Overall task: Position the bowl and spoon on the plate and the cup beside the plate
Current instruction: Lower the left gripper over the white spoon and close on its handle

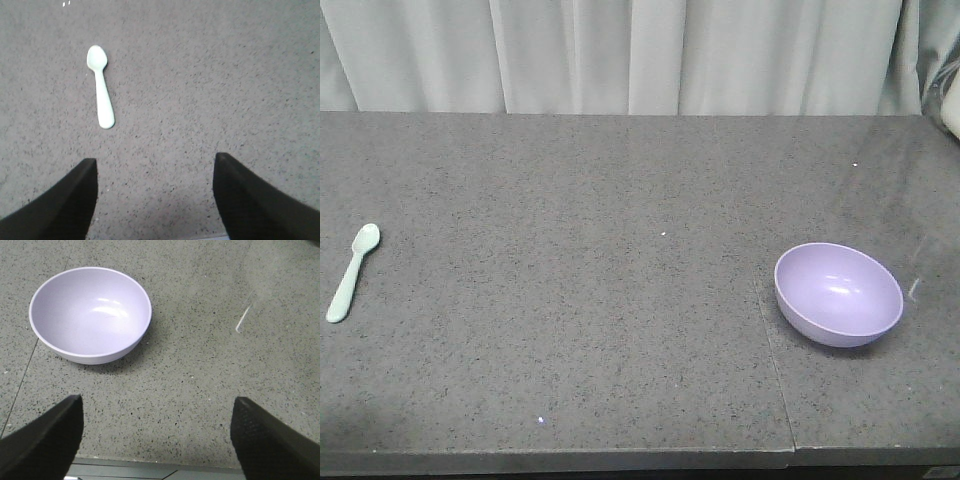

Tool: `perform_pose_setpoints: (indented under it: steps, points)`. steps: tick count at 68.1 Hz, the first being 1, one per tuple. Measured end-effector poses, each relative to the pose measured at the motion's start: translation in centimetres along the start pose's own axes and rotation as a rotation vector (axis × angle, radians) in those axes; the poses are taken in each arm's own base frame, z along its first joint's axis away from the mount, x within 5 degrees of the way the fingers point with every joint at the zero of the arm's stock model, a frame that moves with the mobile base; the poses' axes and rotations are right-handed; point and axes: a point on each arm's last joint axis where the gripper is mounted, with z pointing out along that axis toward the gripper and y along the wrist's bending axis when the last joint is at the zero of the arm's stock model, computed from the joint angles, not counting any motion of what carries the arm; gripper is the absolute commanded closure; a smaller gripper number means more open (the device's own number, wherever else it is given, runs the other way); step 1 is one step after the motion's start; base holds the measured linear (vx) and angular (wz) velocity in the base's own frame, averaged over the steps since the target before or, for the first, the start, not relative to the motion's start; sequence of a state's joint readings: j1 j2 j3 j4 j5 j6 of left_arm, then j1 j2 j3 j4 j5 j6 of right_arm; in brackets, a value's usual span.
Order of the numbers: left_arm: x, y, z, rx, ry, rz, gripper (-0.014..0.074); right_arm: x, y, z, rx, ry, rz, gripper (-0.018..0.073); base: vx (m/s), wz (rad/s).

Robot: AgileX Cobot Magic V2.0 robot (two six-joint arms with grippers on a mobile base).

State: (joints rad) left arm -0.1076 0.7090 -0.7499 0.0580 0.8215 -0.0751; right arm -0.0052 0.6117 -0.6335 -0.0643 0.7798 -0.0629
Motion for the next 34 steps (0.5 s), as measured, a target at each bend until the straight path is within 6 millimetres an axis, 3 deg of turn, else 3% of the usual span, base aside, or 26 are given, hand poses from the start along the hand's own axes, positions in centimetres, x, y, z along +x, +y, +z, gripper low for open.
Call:
perform_pose_setpoints:
  steps: [11, 21, 34]
  points:
    - [-0.9, 0.2, 3.1, -0.049, 0.155, -0.015, 0.0127, 0.1, 0.0, 0.0, 0.0, 0.006, 0.0, -0.0003, 0.0, 0.0]
    - [-3.6, 0.8, 6.2, -0.088, 0.24, -0.036, 0.0127, 0.1, 0.0, 0.0, 0.0, 0.008, 0.0, -0.0003, 0.0, 0.0]
    - [-7.3, 3.0, 10.3, -0.131, 0.322, -0.073, 0.0127, 0.1, 0.0, 0.0, -0.001, 0.009, 0.0, -0.0003, 0.0, 0.0]
